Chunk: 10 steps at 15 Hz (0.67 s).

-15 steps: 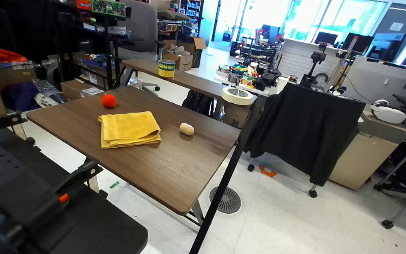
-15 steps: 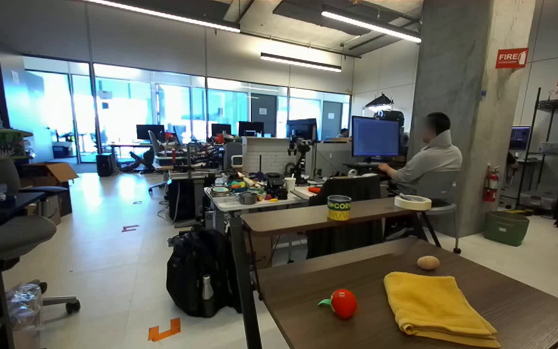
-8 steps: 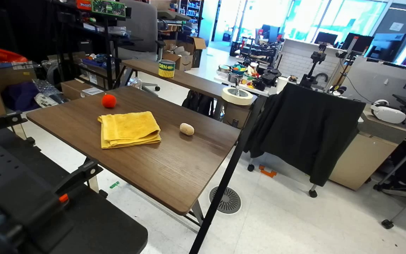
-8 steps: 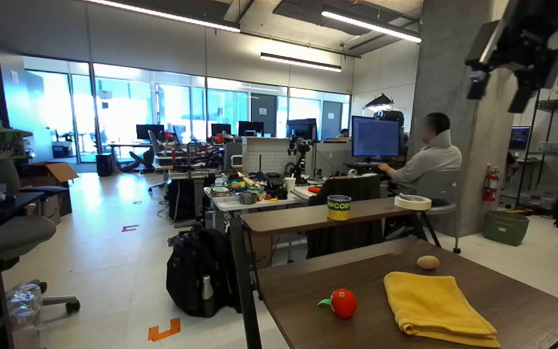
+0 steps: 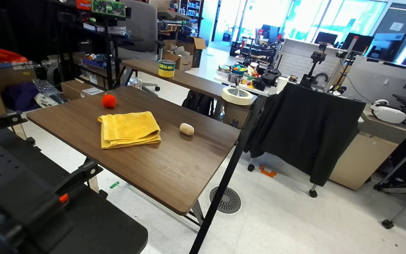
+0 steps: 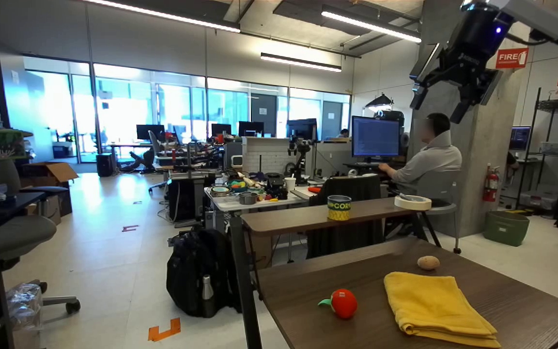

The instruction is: Take the red plushie to the right, then put the brown plushie in the corner toward you, and lastly, use the yellow towel to clean the table.

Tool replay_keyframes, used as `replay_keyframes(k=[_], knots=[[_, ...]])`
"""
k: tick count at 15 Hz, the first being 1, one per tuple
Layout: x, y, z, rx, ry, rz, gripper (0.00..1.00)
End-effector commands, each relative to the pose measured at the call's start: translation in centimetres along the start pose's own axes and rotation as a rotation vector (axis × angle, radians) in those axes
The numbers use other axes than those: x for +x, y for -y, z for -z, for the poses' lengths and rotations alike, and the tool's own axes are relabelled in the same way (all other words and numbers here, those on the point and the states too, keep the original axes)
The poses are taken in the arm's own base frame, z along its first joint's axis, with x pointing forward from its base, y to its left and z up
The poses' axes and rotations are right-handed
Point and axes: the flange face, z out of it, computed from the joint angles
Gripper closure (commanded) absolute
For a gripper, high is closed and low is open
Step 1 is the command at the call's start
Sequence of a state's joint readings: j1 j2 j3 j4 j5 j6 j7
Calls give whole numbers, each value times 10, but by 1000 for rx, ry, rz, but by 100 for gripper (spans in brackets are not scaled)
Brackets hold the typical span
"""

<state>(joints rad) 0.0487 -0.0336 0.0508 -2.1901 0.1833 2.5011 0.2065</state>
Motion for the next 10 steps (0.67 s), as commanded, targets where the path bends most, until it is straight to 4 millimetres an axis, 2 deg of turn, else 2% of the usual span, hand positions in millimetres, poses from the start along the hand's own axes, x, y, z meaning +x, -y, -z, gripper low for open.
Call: replay_keyframes(k=[1,4,5,8,10], knots=[[1,0,1,0,-1,0,0],[1,1,2,1,-3,0,0],[4,0,-7,6,26,-20,0],[14,10,-57,27,111,-22,0],[9,32,-106,-10,164,-50,0]])
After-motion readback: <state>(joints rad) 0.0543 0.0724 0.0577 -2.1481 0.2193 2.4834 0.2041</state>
